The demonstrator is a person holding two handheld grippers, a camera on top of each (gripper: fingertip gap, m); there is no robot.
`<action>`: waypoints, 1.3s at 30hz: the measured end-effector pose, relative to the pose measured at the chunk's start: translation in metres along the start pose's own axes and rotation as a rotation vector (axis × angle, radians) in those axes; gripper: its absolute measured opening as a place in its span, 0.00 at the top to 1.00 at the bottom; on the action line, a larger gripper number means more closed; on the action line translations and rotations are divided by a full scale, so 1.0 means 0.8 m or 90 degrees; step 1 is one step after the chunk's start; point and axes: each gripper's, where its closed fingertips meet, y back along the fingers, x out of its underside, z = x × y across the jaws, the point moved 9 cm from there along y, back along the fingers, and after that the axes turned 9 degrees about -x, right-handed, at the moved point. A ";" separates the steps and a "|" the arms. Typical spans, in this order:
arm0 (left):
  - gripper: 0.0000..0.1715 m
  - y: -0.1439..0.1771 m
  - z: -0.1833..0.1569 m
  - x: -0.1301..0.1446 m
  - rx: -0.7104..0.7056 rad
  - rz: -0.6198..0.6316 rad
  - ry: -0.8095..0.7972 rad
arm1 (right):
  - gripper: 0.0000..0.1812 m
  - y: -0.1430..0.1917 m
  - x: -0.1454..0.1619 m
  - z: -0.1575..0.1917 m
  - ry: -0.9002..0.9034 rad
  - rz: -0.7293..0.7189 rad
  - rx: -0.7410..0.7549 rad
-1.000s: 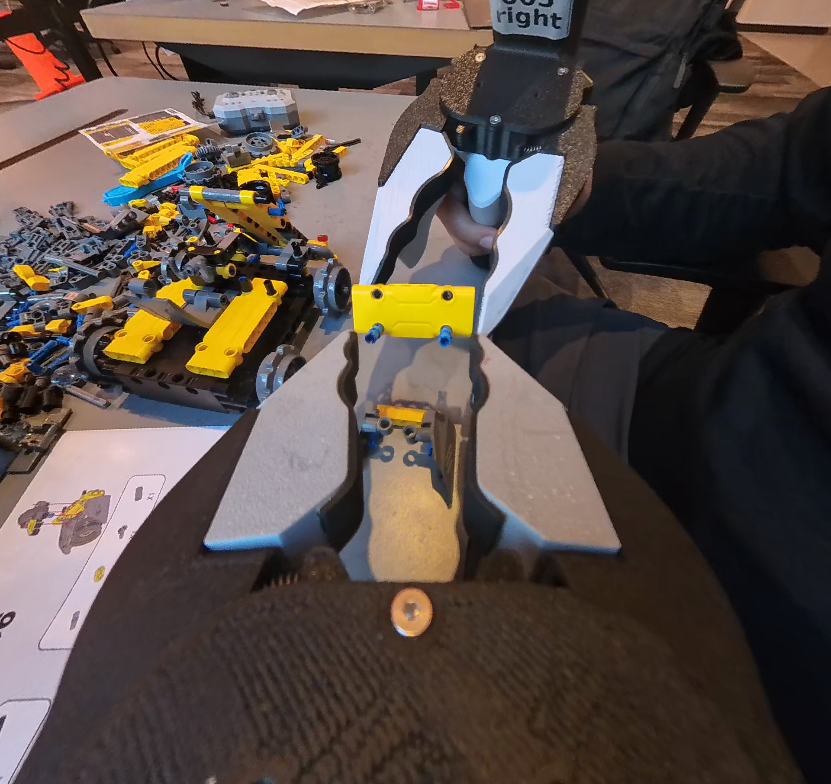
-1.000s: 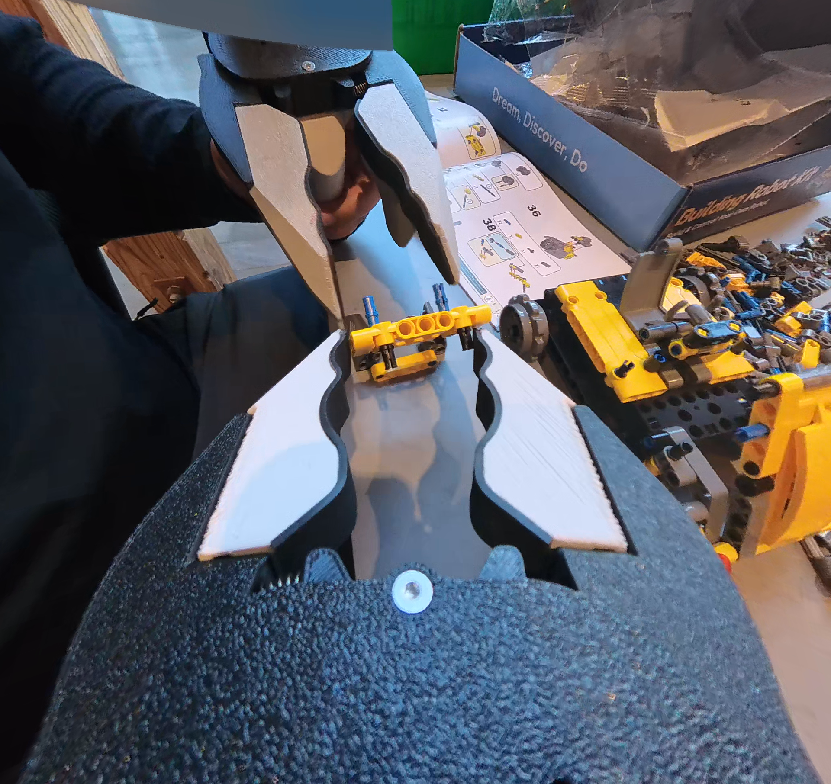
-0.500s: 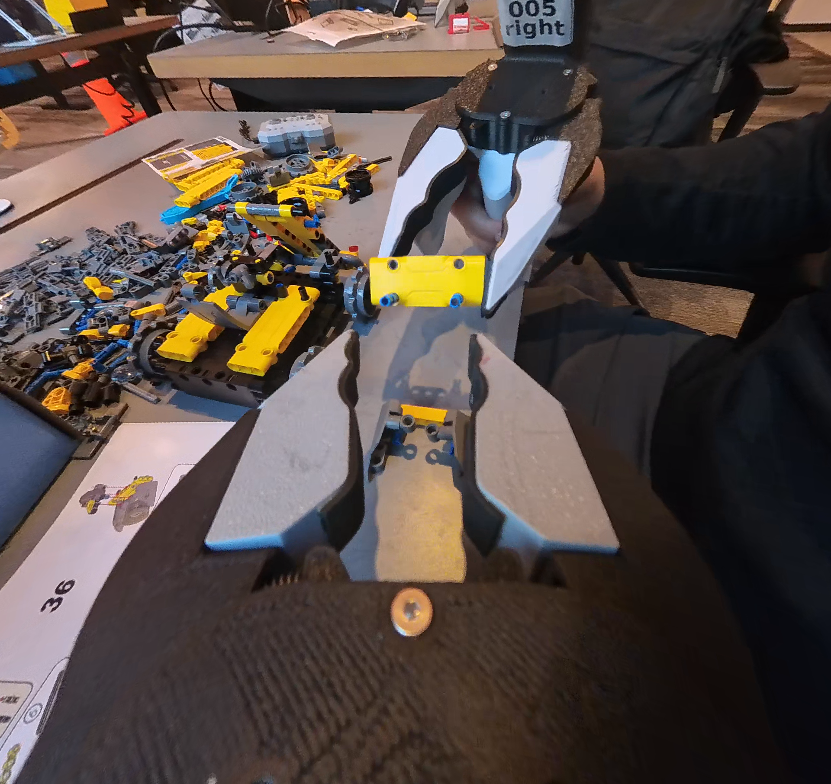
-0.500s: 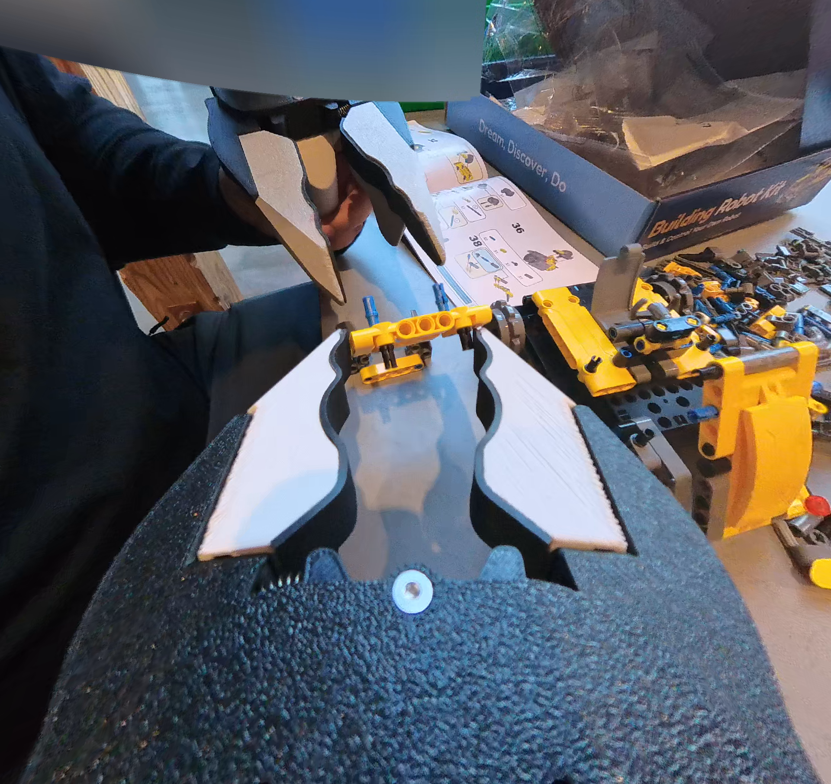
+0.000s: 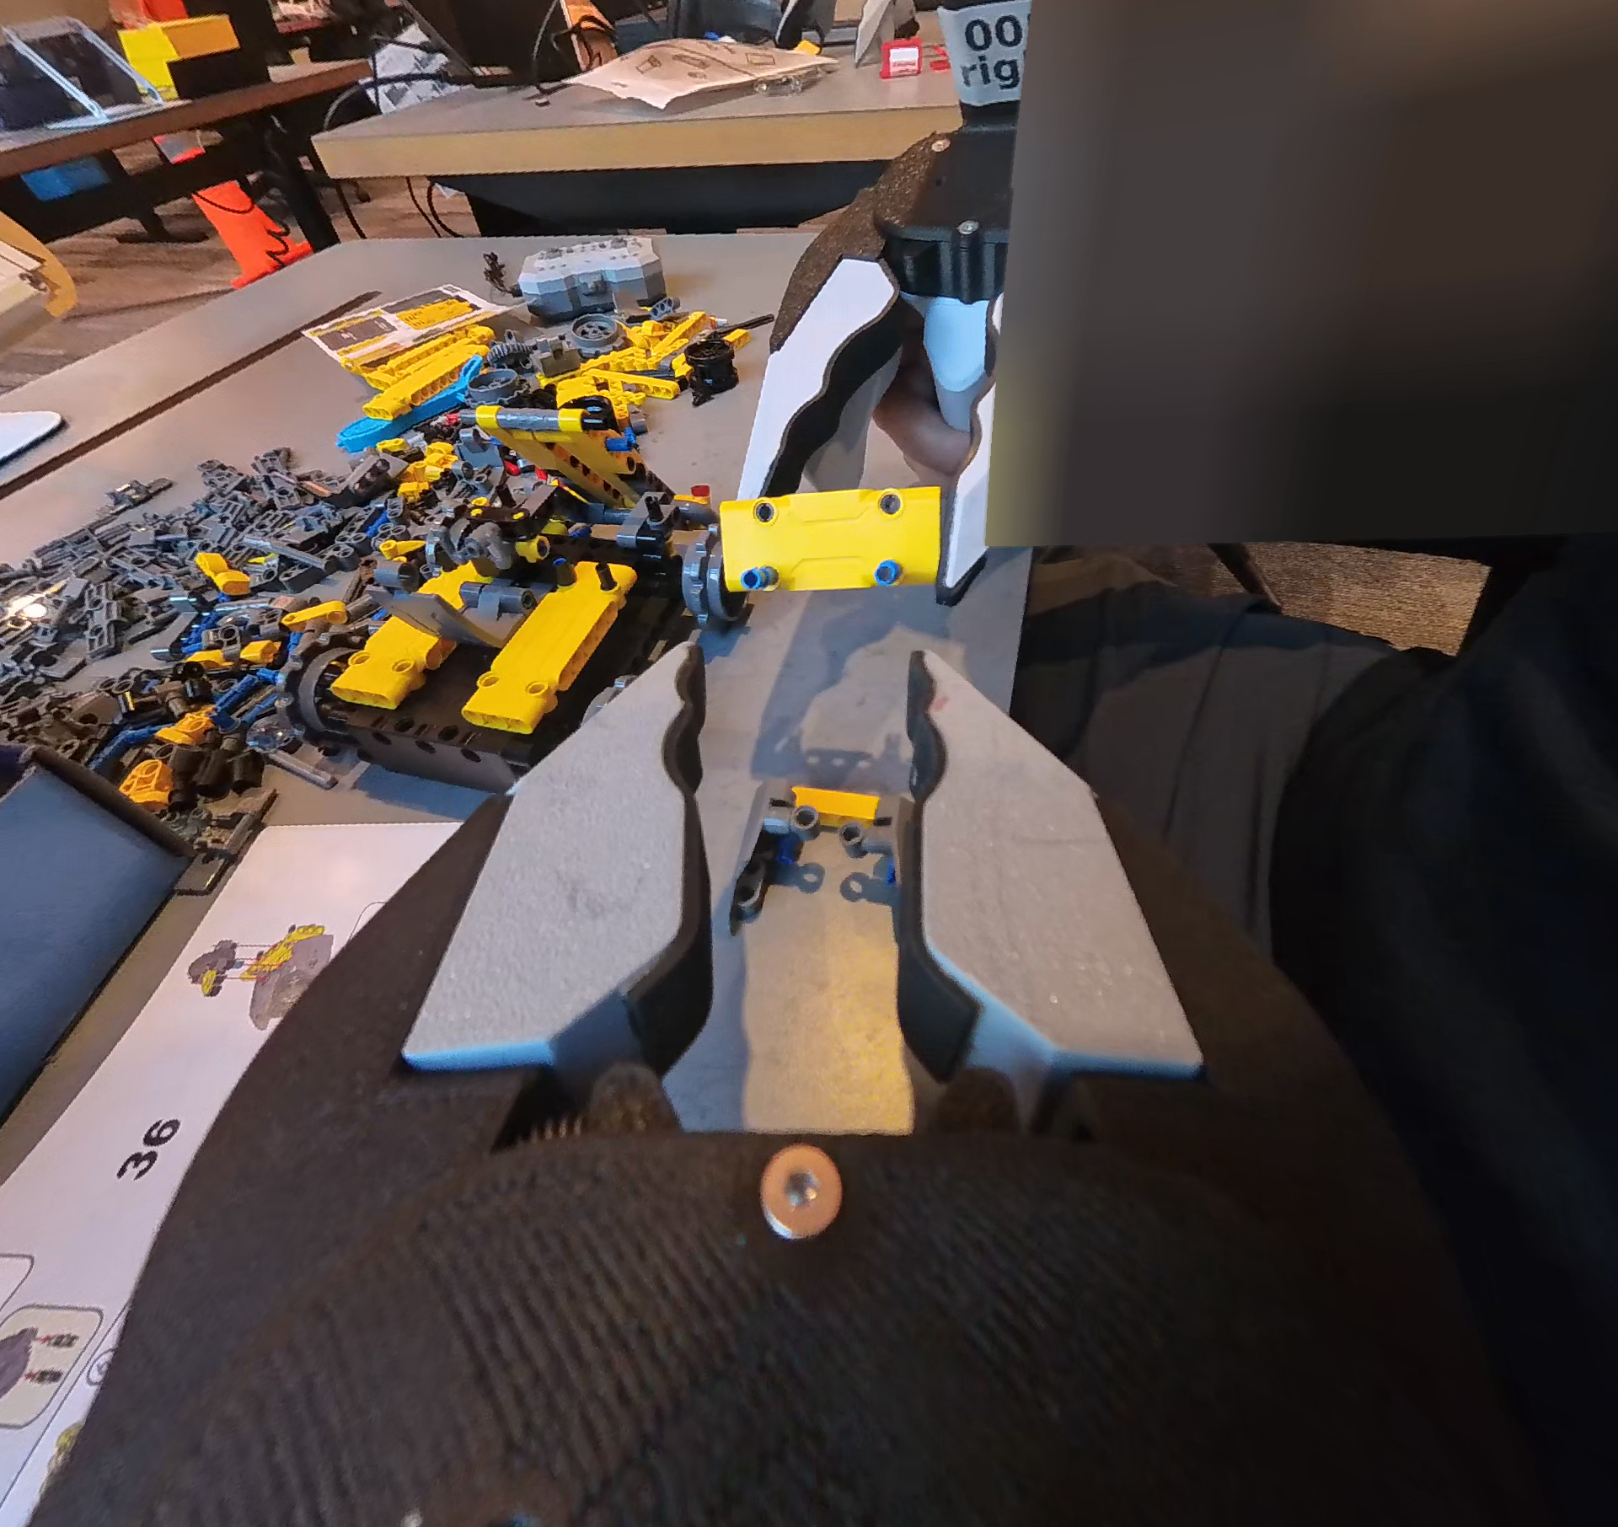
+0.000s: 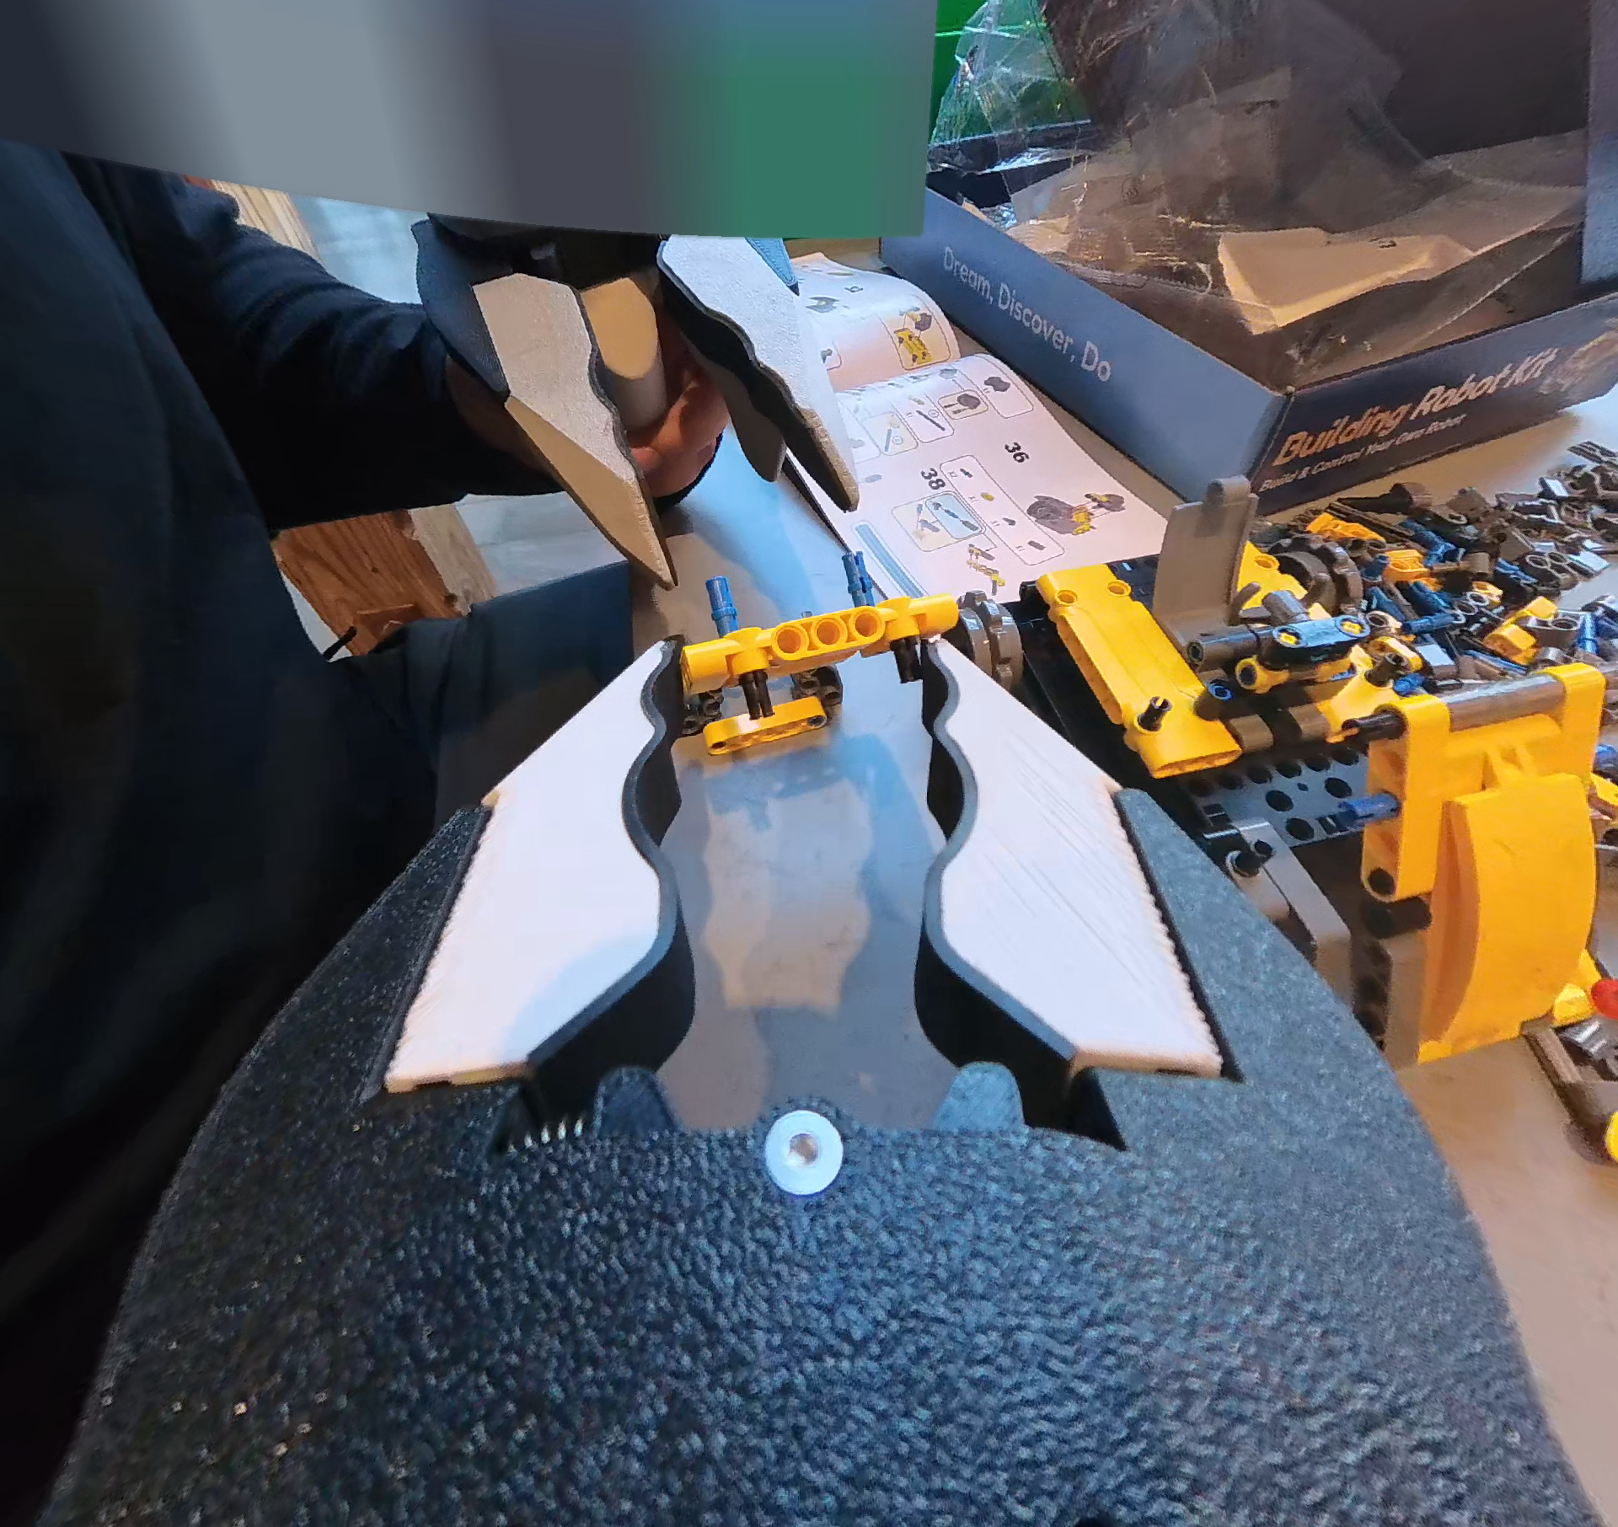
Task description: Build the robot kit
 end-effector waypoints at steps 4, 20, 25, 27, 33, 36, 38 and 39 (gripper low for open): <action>0.74 0.000 0.001 0.000 -0.001 0.000 0.003 | 0.70 0.001 0.000 0.000 0.001 -0.002 -0.002; 0.73 0.004 0.010 -0.009 0.187 0.094 0.119 | 0.70 -0.001 -0.016 0.024 0.051 -0.014 -0.068; 0.75 0.008 -0.001 -0.024 0.297 0.068 0.170 | 0.69 -0.001 -0.043 0.048 0.130 -0.022 -0.114; 0.77 0.011 -0.001 -0.027 0.341 0.042 0.212 | 0.69 -0.001 -0.053 0.057 0.160 -0.028 -0.126; 0.84 0.019 -0.005 -0.036 0.456 -0.041 0.305 | 0.70 -0.004 -0.065 0.080 0.217 -0.002 -0.134; 0.85 0.018 -0.008 -0.038 0.483 -0.051 0.330 | 0.70 -0.001 -0.068 0.088 0.231 -0.005 -0.126; 0.84 0.016 -0.010 -0.038 0.492 -0.057 0.350 | 0.70 0.002 -0.072 0.090 0.238 -0.020 -0.114; 0.84 0.015 -0.010 -0.039 0.499 -0.061 0.360 | 0.70 0.003 -0.073 0.091 0.243 -0.029 -0.105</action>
